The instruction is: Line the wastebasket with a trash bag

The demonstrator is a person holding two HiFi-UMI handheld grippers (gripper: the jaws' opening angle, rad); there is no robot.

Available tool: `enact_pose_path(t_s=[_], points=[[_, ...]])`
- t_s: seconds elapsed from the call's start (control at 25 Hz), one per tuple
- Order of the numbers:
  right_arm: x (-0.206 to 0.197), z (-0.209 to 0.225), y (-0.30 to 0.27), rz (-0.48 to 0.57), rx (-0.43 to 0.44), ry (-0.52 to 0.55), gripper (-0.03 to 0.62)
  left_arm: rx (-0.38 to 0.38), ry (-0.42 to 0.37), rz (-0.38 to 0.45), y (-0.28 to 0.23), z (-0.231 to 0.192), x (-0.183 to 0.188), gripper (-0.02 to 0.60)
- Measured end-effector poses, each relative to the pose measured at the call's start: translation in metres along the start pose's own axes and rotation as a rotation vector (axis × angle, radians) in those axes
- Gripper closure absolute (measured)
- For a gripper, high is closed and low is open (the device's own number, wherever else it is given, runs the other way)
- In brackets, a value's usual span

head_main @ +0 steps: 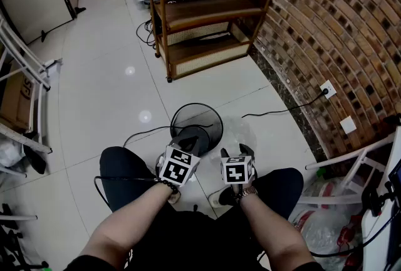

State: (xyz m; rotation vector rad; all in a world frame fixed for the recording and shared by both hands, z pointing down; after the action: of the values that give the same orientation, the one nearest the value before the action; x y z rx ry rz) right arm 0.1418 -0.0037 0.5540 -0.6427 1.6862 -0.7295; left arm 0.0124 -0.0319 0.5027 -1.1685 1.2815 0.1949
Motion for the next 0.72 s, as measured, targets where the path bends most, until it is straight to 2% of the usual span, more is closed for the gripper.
enact_pose_path(t_s=[0.36,0.72], points=[[-0.042,0.03,-0.033,-0.127,-0.08,-0.014,0.316,-0.011,-0.016,0.004,-0.014,-0.001,0.007,0.577],[-0.055,0.054,-0.073,-0.206,-0.117,-0.04,0.302,-0.004,0.007,-0.016,-0.028,-0.014,0.01,0.577]])
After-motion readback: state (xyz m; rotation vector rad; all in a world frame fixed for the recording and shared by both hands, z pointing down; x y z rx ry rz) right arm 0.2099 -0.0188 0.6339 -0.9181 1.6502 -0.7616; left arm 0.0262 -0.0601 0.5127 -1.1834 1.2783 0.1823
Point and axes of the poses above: the fingertips, and each gripper's own axes: y backward along the fingers, z to its right, x out of its top, the point moved 2 cm from there along y, backward along the fingers, and after that the axes turned 3 degrees about -x, right-handed, at the moved point
